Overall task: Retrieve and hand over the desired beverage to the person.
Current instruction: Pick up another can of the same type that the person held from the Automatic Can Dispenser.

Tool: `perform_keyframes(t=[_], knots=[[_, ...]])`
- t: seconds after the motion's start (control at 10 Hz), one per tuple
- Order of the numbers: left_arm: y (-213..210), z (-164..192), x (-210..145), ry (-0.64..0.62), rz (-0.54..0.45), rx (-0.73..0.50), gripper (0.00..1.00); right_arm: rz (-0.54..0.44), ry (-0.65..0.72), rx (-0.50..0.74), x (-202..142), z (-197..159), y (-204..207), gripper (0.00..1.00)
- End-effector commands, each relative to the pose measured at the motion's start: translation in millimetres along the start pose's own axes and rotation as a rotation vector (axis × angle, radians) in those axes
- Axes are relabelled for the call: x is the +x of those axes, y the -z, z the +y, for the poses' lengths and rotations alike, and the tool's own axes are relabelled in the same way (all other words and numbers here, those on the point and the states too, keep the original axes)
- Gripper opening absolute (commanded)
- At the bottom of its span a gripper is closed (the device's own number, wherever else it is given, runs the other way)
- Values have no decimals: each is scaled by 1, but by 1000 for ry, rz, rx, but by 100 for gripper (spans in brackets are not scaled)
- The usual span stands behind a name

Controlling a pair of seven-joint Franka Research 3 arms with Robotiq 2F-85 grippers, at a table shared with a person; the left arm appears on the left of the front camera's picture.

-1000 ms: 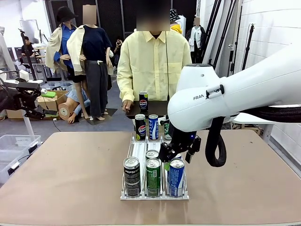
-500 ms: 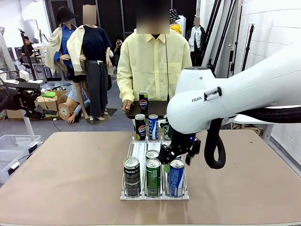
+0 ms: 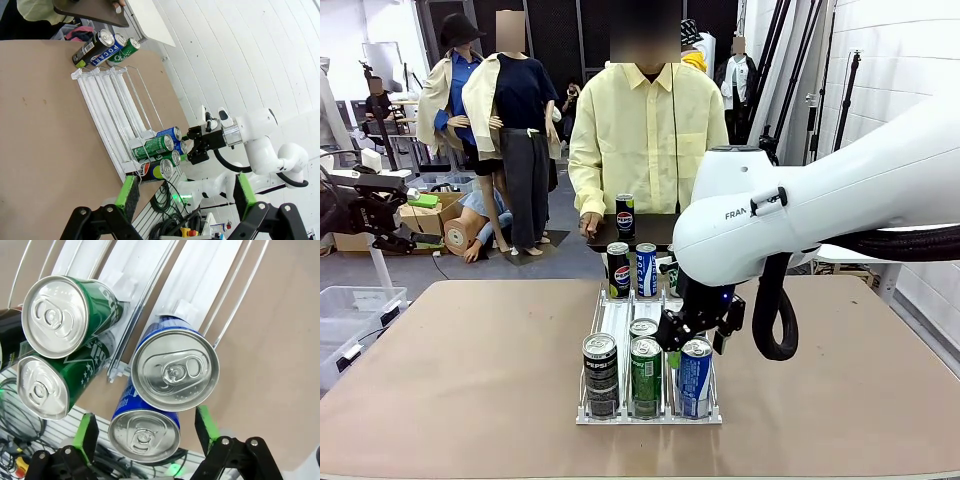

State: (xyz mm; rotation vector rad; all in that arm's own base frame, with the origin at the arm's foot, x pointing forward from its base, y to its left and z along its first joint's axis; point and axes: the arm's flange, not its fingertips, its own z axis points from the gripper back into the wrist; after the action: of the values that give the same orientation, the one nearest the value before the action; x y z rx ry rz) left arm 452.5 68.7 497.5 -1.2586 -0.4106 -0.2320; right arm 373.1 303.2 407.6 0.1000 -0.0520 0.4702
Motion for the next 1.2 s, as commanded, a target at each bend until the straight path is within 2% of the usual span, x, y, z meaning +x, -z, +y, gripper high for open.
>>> perform_keyframes(t=[0.0,0.4,1.1], knots=[[-1,0,1,1,-8,2,100,-11,13,-23,7,3,5,91],[-1,0,1,1,-8,2,100,0,8,-18,8,3,4,71],[-1,0,1,1,-8,2,100,13,11,-33,10,1,2,28]])
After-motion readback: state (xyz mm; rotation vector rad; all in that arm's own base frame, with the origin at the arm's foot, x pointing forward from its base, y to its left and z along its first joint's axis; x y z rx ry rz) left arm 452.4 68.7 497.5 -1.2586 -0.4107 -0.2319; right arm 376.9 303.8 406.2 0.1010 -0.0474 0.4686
